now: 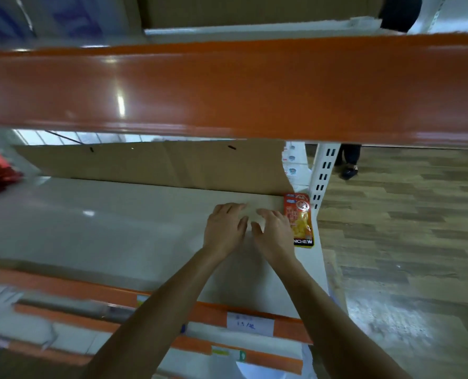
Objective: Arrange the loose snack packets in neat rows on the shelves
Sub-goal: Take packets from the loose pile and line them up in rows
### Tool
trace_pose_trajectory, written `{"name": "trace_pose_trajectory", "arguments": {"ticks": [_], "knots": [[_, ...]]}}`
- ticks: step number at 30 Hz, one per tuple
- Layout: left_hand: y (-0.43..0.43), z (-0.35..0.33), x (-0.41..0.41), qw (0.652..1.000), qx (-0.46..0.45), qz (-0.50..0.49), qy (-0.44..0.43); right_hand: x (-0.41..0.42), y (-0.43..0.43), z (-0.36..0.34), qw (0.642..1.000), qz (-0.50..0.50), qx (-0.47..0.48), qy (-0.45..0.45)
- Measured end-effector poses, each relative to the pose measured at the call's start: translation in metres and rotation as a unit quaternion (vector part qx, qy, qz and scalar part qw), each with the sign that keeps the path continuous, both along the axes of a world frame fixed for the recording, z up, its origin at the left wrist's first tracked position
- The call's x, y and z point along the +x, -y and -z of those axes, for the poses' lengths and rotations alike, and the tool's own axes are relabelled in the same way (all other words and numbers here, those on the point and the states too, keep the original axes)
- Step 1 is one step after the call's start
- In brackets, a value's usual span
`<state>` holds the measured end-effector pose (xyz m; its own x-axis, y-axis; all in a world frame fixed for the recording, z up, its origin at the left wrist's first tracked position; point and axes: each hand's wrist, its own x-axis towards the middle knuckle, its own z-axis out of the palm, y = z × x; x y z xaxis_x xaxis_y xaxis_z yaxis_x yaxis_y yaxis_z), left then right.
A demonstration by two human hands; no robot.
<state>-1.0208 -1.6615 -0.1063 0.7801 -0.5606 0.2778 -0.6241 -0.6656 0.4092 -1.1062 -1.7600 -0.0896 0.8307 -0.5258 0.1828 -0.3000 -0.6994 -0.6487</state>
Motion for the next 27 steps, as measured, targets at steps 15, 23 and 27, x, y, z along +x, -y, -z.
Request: {"name": "trace_pose_trajectory", "arguments": {"ticks": [15,23,27], "knots": [[-0.286,-0.009,0.047,0.993,0.014,-0.115,-0.006,0.084,-0.260,0.002,0.988,-0.146,0.004,-0.055],[-0.427,-0.026,0.075,0.981,-0.013,-0.195,-0.023,0.129,-0.403,-0.004,0.976,-0.208,0.030,-0.051],[-0.475,-0.030,0.089,0.970,-0.020,-0.240,-0.018,0.156,-0.455,-0.011,0.968,-0.247,0.025,-0.046]]}}
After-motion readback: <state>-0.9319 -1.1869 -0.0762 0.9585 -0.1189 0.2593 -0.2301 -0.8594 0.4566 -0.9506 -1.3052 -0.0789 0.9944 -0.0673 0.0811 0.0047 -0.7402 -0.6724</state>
